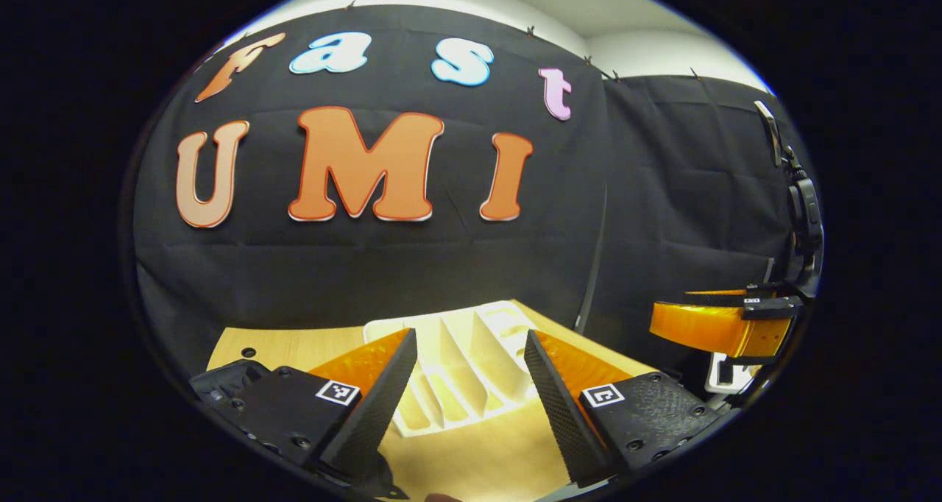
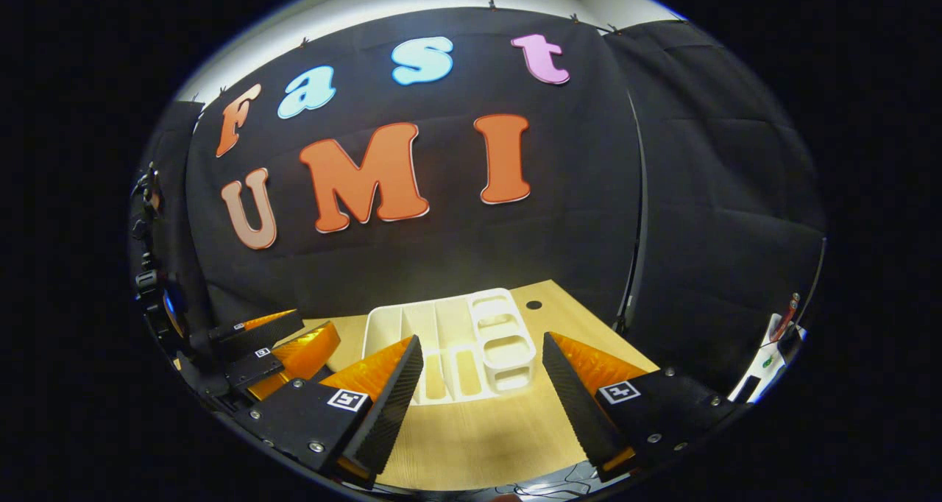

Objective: Open the schoolbag, grab two books from the bookshelf and put them into the schoolbag.

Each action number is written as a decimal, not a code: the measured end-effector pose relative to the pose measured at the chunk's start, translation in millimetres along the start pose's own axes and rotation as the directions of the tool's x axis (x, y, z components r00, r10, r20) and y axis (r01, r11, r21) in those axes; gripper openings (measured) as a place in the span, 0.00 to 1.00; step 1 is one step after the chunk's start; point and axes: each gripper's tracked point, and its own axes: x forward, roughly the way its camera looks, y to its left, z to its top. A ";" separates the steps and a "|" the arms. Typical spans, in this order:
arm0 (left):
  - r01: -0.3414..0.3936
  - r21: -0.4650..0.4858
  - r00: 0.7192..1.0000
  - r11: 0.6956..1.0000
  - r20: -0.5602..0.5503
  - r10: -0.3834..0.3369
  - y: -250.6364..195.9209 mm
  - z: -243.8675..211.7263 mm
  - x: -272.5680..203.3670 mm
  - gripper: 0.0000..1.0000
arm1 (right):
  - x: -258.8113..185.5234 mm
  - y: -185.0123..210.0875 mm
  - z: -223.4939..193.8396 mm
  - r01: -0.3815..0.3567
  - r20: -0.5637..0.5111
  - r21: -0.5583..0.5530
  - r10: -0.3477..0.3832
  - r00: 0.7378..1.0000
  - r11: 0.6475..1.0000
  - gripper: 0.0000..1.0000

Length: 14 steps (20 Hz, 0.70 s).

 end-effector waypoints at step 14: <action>0.003 0.043 0.984 0.999 0.179 -0.011 6.0 66.5 6.9 0.94 | 3.8 -2.7 8.5 0.090 0.097 -0.046 -0.086 0.992 0.995 0.98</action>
